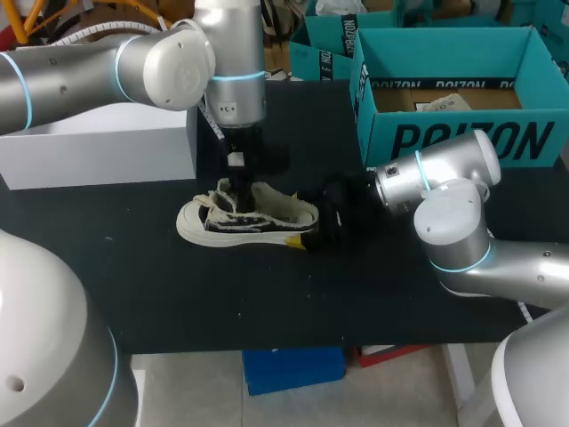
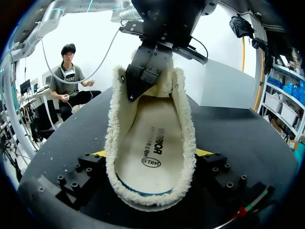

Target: Take the shoe out of the shoebox, open the shoe tongue, remove and reinsert the insole, then place the shoe into the shoebox

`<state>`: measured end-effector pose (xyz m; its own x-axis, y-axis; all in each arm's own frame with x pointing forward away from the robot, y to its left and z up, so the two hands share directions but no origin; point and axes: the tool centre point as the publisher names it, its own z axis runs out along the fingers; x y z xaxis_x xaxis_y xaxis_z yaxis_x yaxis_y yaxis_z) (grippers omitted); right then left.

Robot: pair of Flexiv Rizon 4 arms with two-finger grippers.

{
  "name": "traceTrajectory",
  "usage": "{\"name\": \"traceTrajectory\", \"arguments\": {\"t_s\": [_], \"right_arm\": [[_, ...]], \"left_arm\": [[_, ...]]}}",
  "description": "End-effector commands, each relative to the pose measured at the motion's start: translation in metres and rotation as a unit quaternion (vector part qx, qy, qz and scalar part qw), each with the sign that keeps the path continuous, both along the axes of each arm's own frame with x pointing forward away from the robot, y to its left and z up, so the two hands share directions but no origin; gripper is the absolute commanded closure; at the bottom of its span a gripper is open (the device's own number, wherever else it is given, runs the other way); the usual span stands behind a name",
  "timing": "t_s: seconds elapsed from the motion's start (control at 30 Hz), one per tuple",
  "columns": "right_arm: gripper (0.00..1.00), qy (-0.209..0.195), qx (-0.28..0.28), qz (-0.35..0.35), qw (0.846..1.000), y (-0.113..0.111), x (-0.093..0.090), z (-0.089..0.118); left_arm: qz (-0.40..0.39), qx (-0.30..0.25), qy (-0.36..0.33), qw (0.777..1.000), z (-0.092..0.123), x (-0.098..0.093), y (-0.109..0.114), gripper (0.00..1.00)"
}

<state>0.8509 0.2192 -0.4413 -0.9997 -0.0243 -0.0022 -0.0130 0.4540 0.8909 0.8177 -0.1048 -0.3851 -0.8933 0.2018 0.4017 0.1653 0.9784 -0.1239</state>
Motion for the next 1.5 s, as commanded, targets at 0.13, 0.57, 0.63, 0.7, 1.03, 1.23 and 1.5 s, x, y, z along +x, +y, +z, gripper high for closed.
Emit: {"name": "traceTrajectory", "arguments": {"t_s": [0.13, 0.57, 0.63, 0.7, 1.03, 1.23, 1.5], "right_arm": [[1.0, 0.001, -0.001, -0.001, 1.0, 0.001, 0.001, -0.006], [1.0, 0.001, -0.001, -0.001, 1.0, 0.001, 0.001, -0.006], [1.0, 0.001, -0.001, -0.001, 1.0, 0.001, 0.001, -0.006], [1.0, 0.001, -0.001, -0.001, 1.0, 0.001, 0.001, -0.006], [1.0, 0.001, -0.001, -0.001, 1.0, 0.001, 0.001, -0.006], [1.0, 0.001, -0.001, -0.001, 1.0, 0.001, 0.001, -0.006], [1.0, 0.001, -0.001, -0.001, 1.0, 0.001, 0.001, -0.006]], "left_arm": [[0.01, -0.005, -0.008, 1.0, -0.013, -0.002, -0.003, 1.0], [0.036, 0.024, -0.051, 0.998, -0.024, -0.013, -0.008, 1.0], [0.049, 0.033, -0.059, 0.997, -0.028, -0.013, -0.007, 1.0], [0.058, 0.033, -0.062, 0.996, -0.032, -0.014, -0.006, 1.0], [0.082, 0.034, -0.073, 0.993, -0.044, -0.012, -0.003, 1.0], [0.088, 0.031, -0.069, 0.993, -0.048, -0.012, -0.003, 1.0], [0.082, 0.036, -0.081, 0.993, -0.048, -0.01, -0.003, 0.6]]}}
